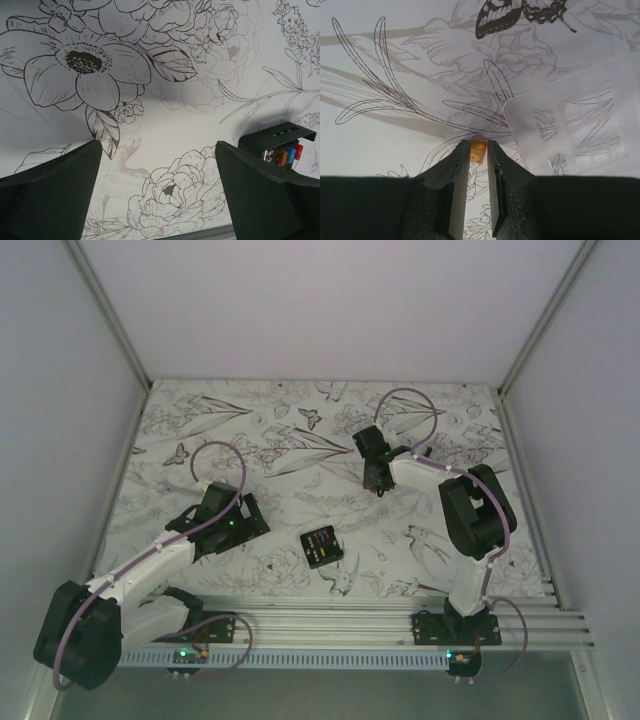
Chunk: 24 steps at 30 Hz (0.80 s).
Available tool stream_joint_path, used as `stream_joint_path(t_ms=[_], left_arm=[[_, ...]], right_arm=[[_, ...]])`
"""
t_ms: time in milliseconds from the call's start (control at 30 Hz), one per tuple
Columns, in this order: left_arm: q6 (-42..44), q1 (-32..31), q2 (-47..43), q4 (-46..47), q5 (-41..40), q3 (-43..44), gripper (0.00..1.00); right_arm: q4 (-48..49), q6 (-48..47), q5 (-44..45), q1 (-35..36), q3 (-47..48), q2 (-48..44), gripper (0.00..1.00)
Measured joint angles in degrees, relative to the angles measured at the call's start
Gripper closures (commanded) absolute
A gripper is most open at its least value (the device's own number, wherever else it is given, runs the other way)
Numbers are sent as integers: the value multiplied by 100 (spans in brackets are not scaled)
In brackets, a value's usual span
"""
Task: Snap on the fuse box
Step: Move the fuse to the center of the board.
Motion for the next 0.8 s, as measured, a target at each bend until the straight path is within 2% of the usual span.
stream_joint_path(t_ms=[100, 333, 600, 800], left_arm=[[0, 0, 0, 0, 0, 0, 0], [0, 0, 0, 0, 2, 0, 0], [0, 0, 0, 0, 4, 0, 0], [-2, -2, 2, 0, 96, 0, 0]], right_arm=[[-2, 85, -111, -11, 0, 26, 75], [66, 179, -254, -11, -48, 13, 87], [162, 155, -485, 107, -656, -455, 98], [103, 92, -730, 400, -1165, -907, 99]])
